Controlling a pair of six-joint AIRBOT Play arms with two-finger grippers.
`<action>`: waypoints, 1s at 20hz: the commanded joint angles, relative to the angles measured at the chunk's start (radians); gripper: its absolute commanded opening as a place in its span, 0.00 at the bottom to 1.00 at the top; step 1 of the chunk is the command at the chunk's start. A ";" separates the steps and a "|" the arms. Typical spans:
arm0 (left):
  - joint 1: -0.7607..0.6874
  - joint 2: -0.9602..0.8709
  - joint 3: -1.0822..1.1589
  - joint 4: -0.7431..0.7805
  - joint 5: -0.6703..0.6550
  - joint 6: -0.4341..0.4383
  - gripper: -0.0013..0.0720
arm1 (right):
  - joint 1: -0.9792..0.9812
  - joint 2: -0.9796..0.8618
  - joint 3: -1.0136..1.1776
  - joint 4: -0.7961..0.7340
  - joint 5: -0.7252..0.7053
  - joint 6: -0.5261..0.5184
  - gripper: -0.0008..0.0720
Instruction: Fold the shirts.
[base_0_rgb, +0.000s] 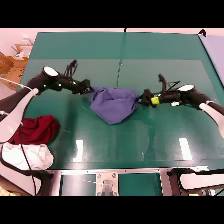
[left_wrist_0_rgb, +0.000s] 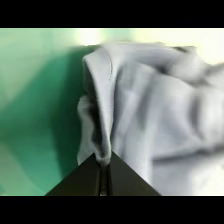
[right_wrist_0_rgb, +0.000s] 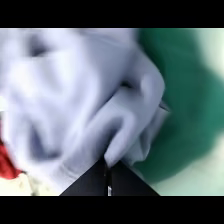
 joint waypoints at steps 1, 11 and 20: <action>0.001 0.114 0.093 0.135 -0.110 -0.056 0.04 | -0.083 0.122 0.074 0.003 0.142 -0.011 0.03; 0.001 0.781 0.104 0.591 -0.121 -0.370 0.04 | -0.384 0.727 0.251 0.007 0.225 0.113 0.03; 0.001 0.945 0.344 0.639 0.003 -0.247 0.05 | -0.417 0.974 0.363 -0.048 0.215 0.167 0.03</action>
